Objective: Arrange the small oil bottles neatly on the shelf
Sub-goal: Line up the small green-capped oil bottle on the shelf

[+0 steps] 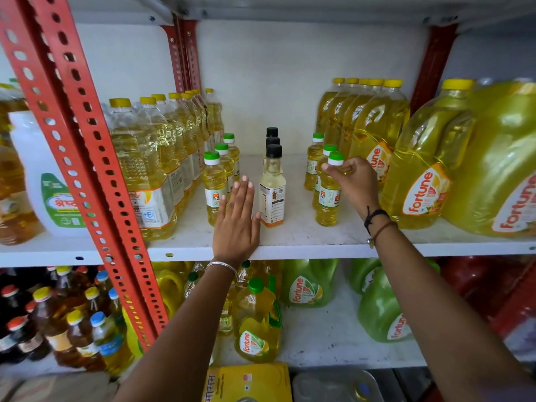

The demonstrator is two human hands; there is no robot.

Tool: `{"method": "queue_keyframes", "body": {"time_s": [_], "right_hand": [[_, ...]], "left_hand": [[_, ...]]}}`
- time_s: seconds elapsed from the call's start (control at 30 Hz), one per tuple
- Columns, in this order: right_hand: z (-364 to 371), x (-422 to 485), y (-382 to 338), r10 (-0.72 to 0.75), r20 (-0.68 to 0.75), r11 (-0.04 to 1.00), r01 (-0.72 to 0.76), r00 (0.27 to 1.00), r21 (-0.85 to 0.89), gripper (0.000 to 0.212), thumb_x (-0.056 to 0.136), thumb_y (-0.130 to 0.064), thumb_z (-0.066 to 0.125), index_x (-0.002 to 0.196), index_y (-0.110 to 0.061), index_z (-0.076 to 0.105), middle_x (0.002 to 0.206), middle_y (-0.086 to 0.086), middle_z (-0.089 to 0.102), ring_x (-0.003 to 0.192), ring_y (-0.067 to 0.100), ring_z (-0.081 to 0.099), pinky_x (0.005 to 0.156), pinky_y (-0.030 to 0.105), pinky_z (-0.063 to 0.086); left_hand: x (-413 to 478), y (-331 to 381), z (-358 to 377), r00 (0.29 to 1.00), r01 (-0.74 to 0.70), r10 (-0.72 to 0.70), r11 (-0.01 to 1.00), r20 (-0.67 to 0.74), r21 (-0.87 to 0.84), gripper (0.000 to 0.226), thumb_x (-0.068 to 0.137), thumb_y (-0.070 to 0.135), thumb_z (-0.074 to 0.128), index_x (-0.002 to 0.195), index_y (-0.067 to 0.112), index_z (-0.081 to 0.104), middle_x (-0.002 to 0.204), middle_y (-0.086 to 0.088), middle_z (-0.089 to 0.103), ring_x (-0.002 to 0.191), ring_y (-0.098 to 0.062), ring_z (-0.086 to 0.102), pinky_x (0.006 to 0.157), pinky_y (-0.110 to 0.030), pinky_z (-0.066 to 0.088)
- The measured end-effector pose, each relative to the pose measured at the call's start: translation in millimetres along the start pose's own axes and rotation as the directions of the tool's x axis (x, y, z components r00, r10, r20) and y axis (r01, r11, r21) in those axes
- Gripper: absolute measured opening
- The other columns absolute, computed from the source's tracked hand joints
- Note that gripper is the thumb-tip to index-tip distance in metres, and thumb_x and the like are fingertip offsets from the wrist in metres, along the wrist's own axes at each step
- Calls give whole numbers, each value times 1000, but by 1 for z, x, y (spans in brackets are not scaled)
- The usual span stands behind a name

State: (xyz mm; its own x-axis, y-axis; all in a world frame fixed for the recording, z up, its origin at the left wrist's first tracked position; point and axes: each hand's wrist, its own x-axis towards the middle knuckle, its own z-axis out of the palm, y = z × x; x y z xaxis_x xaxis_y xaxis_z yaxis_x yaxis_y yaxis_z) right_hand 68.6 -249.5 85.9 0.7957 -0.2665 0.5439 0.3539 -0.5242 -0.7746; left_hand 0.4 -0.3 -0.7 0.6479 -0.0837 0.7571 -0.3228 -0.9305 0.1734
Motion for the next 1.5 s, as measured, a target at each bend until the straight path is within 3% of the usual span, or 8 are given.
{"method": "queue_keyframes", "body": {"time_s": [0.27, 0.43, 0.57, 0.73, 0.87, 1.1, 1.37, 1.5], "right_hand": [[-5, -5, -3, -13, 30, 996, 10, 999, 87, 27, 77, -33, 73, 97, -15, 65, 96, 3, 69, 89, 18, 64, 73, 28, 48], [-8, -6, -7, -26, 10, 998, 26, 1000, 58, 30, 71, -40, 77, 87, -19, 63, 89, -1, 67, 84, 16, 63, 79, 36, 53], [-6, -10, -5, -22, 24, 999, 21, 999, 27, 42, 70, -47, 76, 96, -16, 62, 101, 3, 67, 91, 19, 63, 81, 39, 54], [-3, -18, -3, -43, 108, 998, 37, 993, 57, 37, 72, -40, 77, 99, -19, 62, 99, -1, 67, 89, 13, 62, 64, 17, 46], [-8, -21, -6, -77, 120, 995, 69, 990, 68, 32, 75, -38, 75, 97, -18, 66, 92, 0, 69, 87, 17, 66, 71, 26, 53], [-24, -40, -13, -106, 99, 992, 98, 989, 80, 20, 75, -38, 75, 87, -26, 64, 83, -4, 70, 76, 8, 66, 60, 12, 46], [-39, -60, -20, -114, 95, 990, 105, 989, 95, 24, 76, -34, 75, 93, -20, 67, 86, -3, 69, 73, 1, 61, 54, 0, 42], [-43, -64, -22, -117, 85, 991, 111, 990, 69, 25, 75, -37, 75, 92, -20, 67, 86, -3, 69, 72, 4, 61, 53, 2, 41]], "left_hand": [[0, 0, 1, 1000, 4, -4, 1000, -4, -4, 59, 100, 36, 24, 153, 12, 12, 160, -2, 6, 148, -14, 0, 119, -35, -1], [-1, -1, 1, 1000, -3, 3, 1000, -8, -19, 59, 100, 36, 23, 153, 13, 10, 160, -2, 7, 148, -15, 2, 120, -38, 4], [-1, 0, 1, 1000, -3, 2, 1000, -9, -28, 59, 100, 37, 22, 153, 13, 10, 160, -2, 7, 148, -15, 2, 120, -39, 5], [-1, -1, 2, 1000, -7, 7, 1000, -13, -30, 59, 100, 37, 22, 152, 13, 9, 160, -2, 8, 148, -15, 2, 120, -38, 4], [-2, -1, 2, 1000, -5, 5, 1000, -5, -27, 59, 100, 37, 23, 153, 13, 9, 160, -2, 7, 148, -15, 2, 120, -39, 5], [-1, -2, 3, 1000, 12, -12, 1000, 1, -28, 59, 101, 37, 23, 153, 14, 10, 161, -2, 7, 148, -14, 1, 120, -38, 4], [-2, -1, 2, 1000, 13, -13, 1000, 0, -20, 59, 101, 36, 23, 153, 12, 15, 160, -3, 9, 148, -15, 2, 120, -37, 3], [-2, 1, 0, 1000, 17, -17, 1000, -1, -15, 59, 101, 36, 22, 153, 11, 15, 160, -3, 9, 148, -15, 2, 120, -33, 0]]}}
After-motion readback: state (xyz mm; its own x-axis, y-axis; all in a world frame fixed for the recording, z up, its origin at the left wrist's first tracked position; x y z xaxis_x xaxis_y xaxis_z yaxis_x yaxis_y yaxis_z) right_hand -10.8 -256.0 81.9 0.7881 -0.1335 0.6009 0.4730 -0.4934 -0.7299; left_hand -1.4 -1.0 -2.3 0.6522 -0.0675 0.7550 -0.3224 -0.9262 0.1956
